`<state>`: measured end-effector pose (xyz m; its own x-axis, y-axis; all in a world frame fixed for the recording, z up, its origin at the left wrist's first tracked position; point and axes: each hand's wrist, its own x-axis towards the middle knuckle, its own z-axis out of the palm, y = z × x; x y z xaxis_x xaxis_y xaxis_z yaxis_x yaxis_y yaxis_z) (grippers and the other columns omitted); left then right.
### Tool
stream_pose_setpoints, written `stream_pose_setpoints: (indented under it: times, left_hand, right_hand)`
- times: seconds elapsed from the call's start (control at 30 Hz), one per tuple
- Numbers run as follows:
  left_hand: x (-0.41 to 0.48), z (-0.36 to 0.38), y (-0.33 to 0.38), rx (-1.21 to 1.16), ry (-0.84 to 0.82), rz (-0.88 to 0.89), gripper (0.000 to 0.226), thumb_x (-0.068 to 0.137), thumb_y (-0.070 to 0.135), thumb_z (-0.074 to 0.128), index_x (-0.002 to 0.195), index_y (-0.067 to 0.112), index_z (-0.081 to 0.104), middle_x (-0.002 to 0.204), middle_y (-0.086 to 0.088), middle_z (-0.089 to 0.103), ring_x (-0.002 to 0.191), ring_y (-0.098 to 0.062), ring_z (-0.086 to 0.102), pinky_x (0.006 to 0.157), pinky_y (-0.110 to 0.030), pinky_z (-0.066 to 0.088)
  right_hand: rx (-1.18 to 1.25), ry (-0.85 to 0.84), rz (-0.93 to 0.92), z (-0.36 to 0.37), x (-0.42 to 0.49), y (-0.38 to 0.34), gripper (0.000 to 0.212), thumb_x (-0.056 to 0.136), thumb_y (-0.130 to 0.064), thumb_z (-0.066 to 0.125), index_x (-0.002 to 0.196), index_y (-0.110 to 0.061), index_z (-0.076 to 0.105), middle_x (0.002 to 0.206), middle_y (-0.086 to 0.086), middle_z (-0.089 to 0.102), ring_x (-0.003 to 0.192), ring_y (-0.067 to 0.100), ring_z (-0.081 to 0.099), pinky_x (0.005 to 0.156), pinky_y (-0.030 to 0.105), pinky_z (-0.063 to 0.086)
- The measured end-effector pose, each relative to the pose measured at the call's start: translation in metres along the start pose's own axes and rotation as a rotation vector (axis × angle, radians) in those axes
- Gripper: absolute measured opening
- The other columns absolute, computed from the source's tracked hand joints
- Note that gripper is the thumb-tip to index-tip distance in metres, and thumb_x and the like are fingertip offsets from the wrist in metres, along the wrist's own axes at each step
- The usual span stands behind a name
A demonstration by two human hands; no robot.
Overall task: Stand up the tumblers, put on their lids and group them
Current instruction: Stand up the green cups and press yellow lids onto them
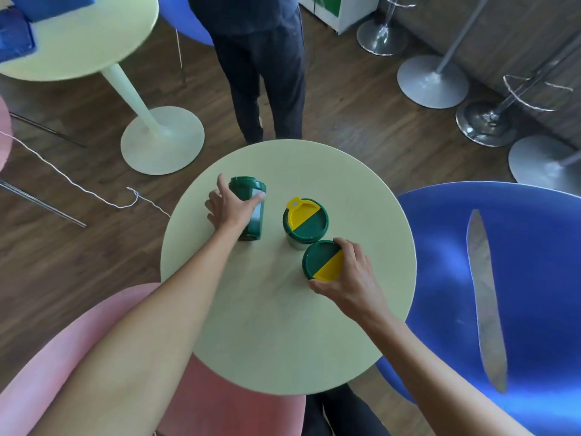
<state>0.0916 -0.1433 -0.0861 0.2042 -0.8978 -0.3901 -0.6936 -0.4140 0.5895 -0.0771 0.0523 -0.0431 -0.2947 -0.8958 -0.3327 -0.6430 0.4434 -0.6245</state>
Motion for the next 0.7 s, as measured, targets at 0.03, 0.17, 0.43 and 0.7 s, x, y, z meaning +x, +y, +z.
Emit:
stream_pose_setpoints:
  times: [0.03,0.17,0.43,0.7]
  left_hand:
    - [0.004,0.000,0.001,-0.007,-0.069,-0.036,0.103,0.076,0.047,0.076,0.155,0.021,0.015,0.152,-0.020,0.034,0.140,-0.039,0.029,0.112,-0.053,0.027]
    - [0.014,0.001,-0.004,-0.031,-0.121,-0.132,0.102,0.069,0.038,0.084,0.149,0.010,0.029,0.148,-0.017,0.044,0.135,-0.038,0.042,0.108,-0.049,0.040]
    - [-0.028,-0.008,-0.024,-0.107,-0.057,0.100,0.116,0.064,0.024,0.089,0.156,0.013,0.018,0.150,-0.012,0.041,0.138,-0.028,0.042,0.111,-0.037,0.037]
    - [-0.079,-0.001,-0.068,-0.275,-0.057,0.345,0.111,0.051,0.005,0.095,0.145,0.008,0.036,0.131,-0.006,0.038,0.127,-0.017,0.037,0.094,0.007,0.024]
  right_hand:
    - [0.003,-0.001,0.003,0.000,0.000,0.000,0.089,0.068,-0.037,0.078,0.143,-0.022,0.034,0.140,-0.002,0.041,0.126,0.020,0.040,0.100,0.028,0.036]
    - [0.007,-0.007,0.016,0.001,0.001,0.001,0.089,0.067,-0.038,0.079,0.143,-0.023,0.034,0.140,-0.003,0.041,0.126,0.020,0.040,0.099,0.031,0.039]
    - [0.056,0.003,0.027,0.002,0.001,0.002,0.089,0.066,-0.036,0.080,0.142,-0.024,0.035,0.140,-0.002,0.041,0.126,0.020,0.040,0.100,0.030,0.037]
    - [0.081,0.008,0.038,0.003,-0.002,0.003,0.090,0.067,-0.037,0.081,0.143,-0.025,0.035,0.142,-0.001,0.041,0.128,0.021,0.039,0.100,0.034,0.038]
